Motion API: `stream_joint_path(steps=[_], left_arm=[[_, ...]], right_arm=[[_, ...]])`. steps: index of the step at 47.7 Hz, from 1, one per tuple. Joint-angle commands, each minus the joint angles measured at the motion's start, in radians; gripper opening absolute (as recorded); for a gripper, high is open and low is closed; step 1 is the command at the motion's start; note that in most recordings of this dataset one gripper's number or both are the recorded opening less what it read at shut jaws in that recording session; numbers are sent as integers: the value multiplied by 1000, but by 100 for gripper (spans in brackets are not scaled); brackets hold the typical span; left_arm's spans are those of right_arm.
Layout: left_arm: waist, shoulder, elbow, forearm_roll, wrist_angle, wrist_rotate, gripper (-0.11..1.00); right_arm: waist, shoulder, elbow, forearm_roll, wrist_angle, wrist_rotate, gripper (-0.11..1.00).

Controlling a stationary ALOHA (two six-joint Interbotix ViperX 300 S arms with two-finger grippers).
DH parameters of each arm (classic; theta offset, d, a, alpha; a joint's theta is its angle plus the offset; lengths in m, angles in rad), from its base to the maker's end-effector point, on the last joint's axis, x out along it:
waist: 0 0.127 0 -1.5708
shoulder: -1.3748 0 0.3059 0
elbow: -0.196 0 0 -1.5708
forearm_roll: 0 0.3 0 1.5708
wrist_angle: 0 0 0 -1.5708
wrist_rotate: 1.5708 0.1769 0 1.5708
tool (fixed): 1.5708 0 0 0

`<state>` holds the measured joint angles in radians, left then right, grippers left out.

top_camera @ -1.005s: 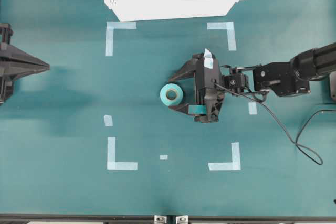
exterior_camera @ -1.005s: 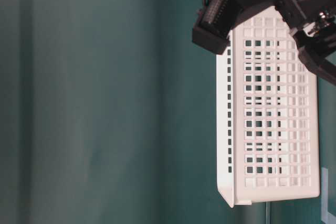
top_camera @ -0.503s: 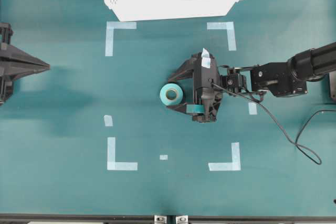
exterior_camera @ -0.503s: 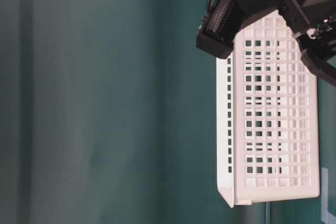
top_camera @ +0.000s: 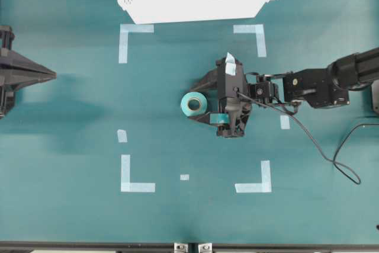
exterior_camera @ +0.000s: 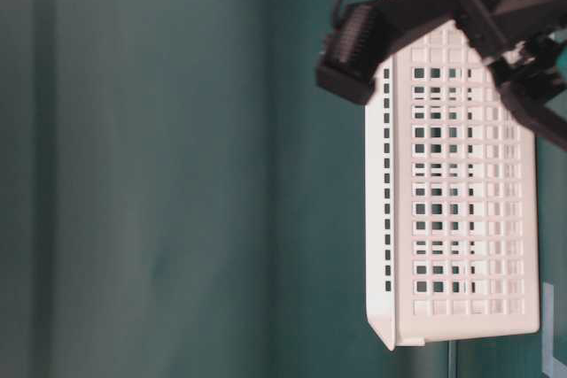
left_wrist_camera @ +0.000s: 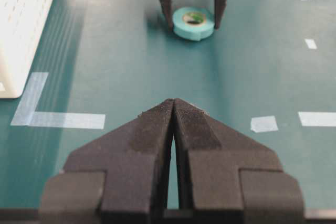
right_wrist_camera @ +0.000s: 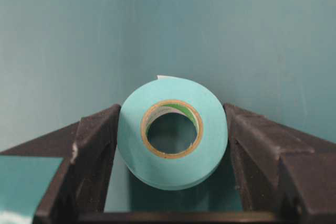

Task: Put the tape in the middle into the white basket.
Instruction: 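Lower the right gripper around the tape roll and close on it, then lift the tape roll and carry it toward the white basket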

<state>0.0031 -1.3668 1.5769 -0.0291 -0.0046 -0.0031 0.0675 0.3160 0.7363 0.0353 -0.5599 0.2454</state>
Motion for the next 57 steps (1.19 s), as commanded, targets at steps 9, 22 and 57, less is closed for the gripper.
stream_joint_path(steps=[9, 22, 57], left_arm=[[3, 9, -11, -2, -11, 0, -11], [3, 9, -12, -2, -11, 0, -11], [3, 9, -14, -2, -11, 0, -11]], right_arm=[[3, -92, -8, -5, 66, -2, 67], [3, -155, -11, -3, 124, -2, 67], [-9, -354, -12, -15, 225, -11, 67]])
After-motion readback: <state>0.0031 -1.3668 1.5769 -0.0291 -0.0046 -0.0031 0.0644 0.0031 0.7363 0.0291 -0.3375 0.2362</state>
